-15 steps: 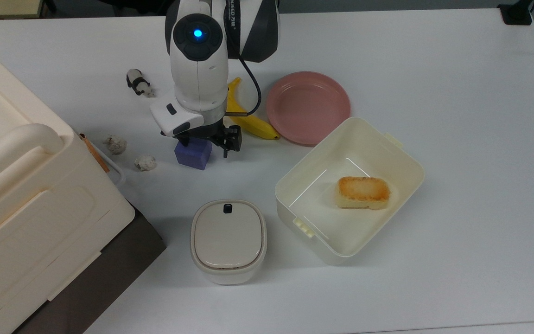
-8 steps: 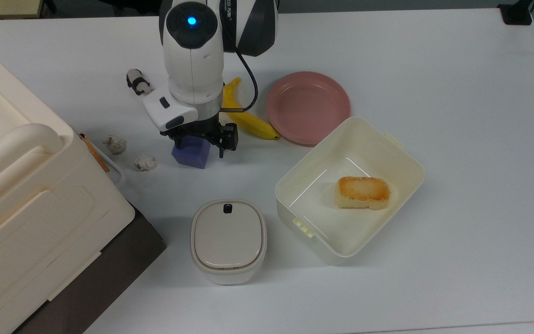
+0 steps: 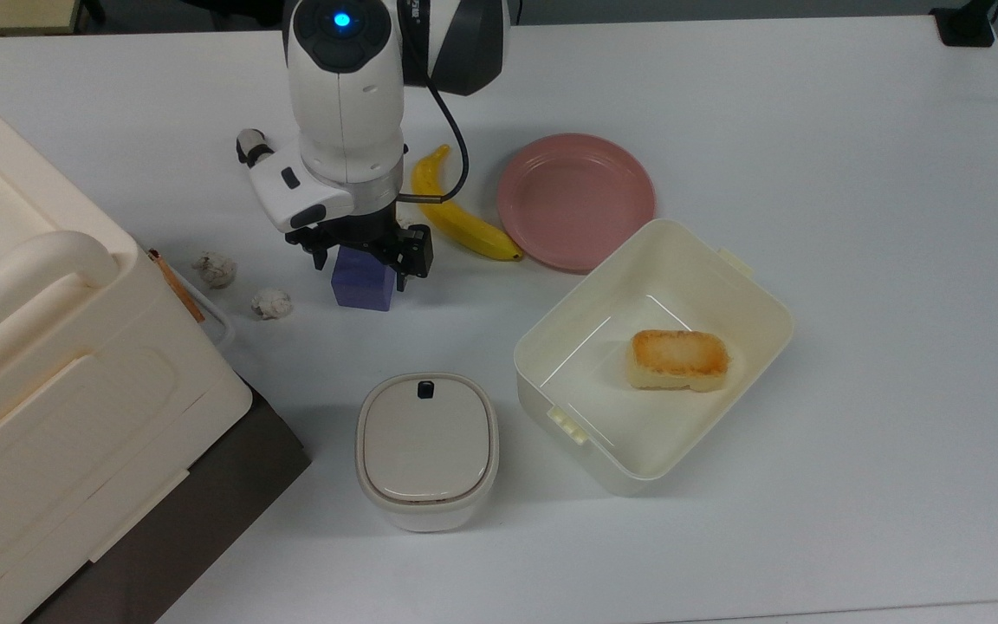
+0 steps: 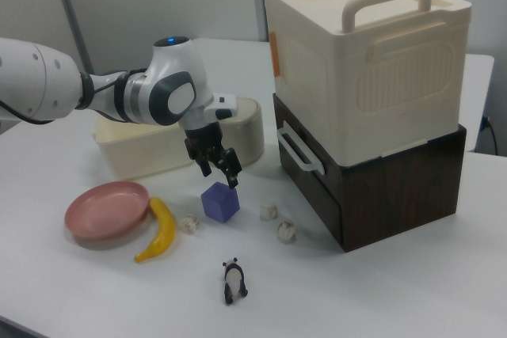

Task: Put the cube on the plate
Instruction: 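Close the gripper on the purple cube and lift it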

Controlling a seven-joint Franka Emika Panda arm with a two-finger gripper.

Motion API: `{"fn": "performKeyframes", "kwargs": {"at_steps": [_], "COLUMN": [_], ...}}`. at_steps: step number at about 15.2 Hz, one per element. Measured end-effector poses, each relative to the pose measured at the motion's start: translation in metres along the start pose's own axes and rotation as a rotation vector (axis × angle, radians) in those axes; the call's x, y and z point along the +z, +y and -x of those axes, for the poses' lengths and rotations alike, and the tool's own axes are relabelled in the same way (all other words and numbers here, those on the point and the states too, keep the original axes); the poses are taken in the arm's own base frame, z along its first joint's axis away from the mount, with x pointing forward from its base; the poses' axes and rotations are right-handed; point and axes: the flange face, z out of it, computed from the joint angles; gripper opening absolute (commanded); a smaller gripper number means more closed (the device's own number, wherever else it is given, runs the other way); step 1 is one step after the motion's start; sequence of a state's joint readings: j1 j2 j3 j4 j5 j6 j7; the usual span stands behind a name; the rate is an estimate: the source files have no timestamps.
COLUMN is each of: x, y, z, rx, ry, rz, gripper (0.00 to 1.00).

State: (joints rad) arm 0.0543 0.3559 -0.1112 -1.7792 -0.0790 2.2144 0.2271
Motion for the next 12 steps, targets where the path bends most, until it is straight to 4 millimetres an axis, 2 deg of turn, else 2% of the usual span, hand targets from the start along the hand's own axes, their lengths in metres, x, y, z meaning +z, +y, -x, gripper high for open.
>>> {"fn": "performKeyframes", "kwargs": {"at_steps": [10, 11, 12], "x": [0.034, 0.034, 0.034], "y": [-0.001, -0.001, -0.001], "z": [0.009, 0.009, 0.009], "rx": [0.006, 0.006, 0.006], "ry": [-0.057, -0.059, -0.059], "rz": [0.021, 0.022, 0.022], "gripper": [0.99, 0.88, 0.6]}}
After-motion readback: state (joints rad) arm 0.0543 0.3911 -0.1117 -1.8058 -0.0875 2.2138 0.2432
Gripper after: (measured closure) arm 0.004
